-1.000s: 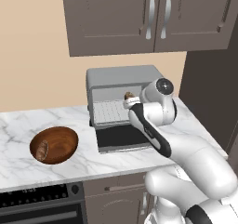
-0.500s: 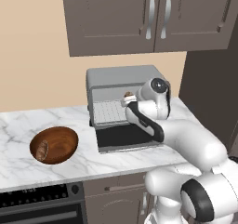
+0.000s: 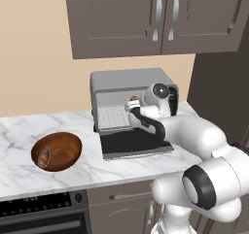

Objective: Pick up the heated bread from the toaster oven and place it in the bowl. Then move the bread bowl to the dining counter.

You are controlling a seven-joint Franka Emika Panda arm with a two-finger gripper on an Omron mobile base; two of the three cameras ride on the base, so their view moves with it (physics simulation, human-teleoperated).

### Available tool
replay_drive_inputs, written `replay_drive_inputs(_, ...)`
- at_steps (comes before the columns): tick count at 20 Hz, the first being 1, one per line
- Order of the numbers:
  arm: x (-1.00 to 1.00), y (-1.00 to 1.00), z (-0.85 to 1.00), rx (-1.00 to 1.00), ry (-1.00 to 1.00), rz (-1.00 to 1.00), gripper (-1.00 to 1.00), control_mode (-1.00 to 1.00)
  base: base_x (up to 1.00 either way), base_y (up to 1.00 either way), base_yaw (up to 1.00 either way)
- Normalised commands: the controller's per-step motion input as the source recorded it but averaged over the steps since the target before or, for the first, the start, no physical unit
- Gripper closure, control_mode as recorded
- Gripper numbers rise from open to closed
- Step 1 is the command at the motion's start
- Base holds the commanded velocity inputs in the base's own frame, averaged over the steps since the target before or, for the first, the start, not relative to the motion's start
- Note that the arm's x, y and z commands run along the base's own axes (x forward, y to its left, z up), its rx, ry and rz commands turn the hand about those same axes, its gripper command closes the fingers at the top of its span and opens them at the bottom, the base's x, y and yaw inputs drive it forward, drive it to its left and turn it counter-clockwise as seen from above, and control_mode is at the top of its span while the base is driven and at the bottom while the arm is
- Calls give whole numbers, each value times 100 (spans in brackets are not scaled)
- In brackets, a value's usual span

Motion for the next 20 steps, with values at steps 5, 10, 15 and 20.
replay_drive_inputs(5, 26, 0, -9, 0, 0, -3, -100, -100, 0, 0, 0)
replay_drive_inputs(10, 22, 1, -13, 0, 0, -3, -100, -100, 0, 0, 0)
replay_drive_inputs(15, 22, 9, -15, 2, 0, -1, -100, -100, 0, 0, 0)
replay_drive_inputs(20, 13, 2, -7, 2, 0, 0, 100, -100, 0, 0, 0)
